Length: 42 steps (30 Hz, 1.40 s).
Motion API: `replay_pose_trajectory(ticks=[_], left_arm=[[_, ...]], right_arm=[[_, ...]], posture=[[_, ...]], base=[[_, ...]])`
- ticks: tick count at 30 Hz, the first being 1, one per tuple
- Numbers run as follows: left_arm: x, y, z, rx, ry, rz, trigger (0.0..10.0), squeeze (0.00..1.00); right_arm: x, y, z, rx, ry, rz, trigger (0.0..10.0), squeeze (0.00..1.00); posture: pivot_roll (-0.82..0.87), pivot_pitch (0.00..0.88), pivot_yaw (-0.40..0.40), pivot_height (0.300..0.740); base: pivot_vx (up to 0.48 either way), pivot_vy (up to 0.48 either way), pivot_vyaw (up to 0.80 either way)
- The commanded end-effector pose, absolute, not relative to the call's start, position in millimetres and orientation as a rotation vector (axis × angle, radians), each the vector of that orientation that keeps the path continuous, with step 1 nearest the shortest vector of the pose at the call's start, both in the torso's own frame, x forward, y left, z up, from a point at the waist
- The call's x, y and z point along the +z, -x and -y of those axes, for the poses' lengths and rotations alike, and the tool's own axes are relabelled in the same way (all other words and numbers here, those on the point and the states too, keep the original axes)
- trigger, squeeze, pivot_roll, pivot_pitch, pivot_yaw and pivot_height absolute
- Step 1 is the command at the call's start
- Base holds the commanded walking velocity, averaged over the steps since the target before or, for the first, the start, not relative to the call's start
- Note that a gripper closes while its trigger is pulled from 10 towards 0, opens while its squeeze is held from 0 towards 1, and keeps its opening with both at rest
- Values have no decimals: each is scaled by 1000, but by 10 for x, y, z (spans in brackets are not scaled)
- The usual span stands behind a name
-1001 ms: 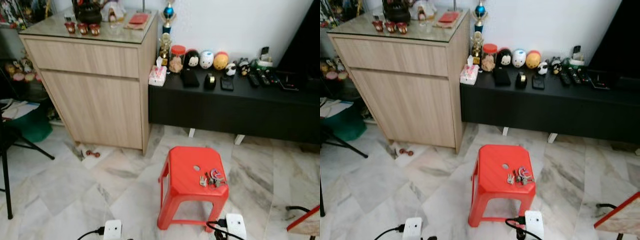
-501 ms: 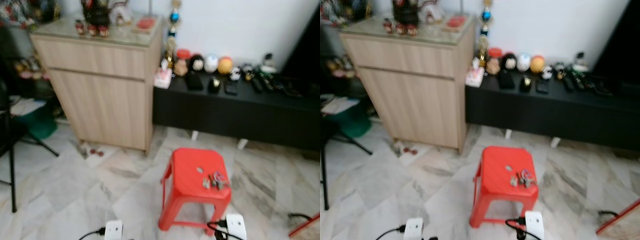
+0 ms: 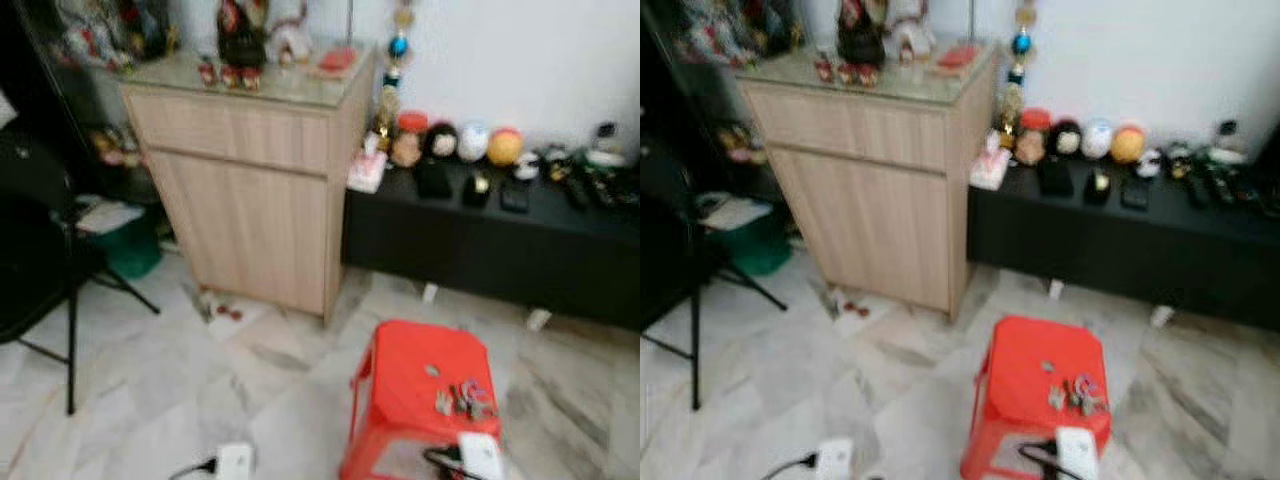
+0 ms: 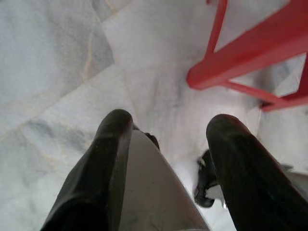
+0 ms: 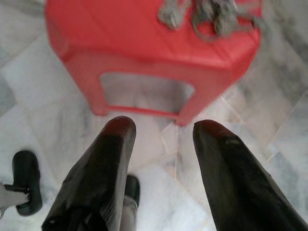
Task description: Hang keys on a hook
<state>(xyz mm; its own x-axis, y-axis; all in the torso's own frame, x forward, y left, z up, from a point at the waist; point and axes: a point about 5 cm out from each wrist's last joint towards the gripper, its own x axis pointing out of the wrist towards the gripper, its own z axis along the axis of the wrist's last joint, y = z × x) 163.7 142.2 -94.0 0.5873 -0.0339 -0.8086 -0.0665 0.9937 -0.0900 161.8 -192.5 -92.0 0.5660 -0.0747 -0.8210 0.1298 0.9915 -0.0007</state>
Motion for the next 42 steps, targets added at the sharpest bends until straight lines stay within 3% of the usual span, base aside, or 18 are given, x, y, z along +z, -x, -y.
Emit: replay_pose_trajectory(ticks=[1, 6, 15, 25, 29, 42], left_arm=[[-964, -1586, -1499, 36, 104, -967, 10000, 0], [-965, -1583, -1501, 34, 103, -968, 10000, 0], [-969, -1571, -1500, 29, 101, -969, 10000, 0], [-971, -1565, -1496, 27, 101, -971, 10000, 0], [-970, -1567, -1497, 27, 99, -969, 10000, 0], [-964, -1582, -1496, 31, 101, -964, 10000, 0]], right_arm=[[-890, -1705, 1842, -108, -82, -929, 10000, 0], [-894, -1696, 1844, -124, -85, -930, 10000, 0], [-897, -1685, 1847, -133, -86, -926, 10000, 0], [-892, -1683, 1860, -148, -77, -914, 10000, 0], [-892, -1684, 1858, -151, -83, -912, 10000, 0], [-881, -1702, 1860, -162, -95, -896, 10000, 0]], posture=[[39, 0, -79, 740], [39, 0, -77, 740], [38, 0, -76, 740], [40, 0, -77, 740], [38, 0, -77, 740], [40, 0, -80, 740]], base=[[240, 0, 0], [48, 0, 0], [0, 0, -769], [0, 0, -144], [275, 0, -783], [340, 0, -120]])
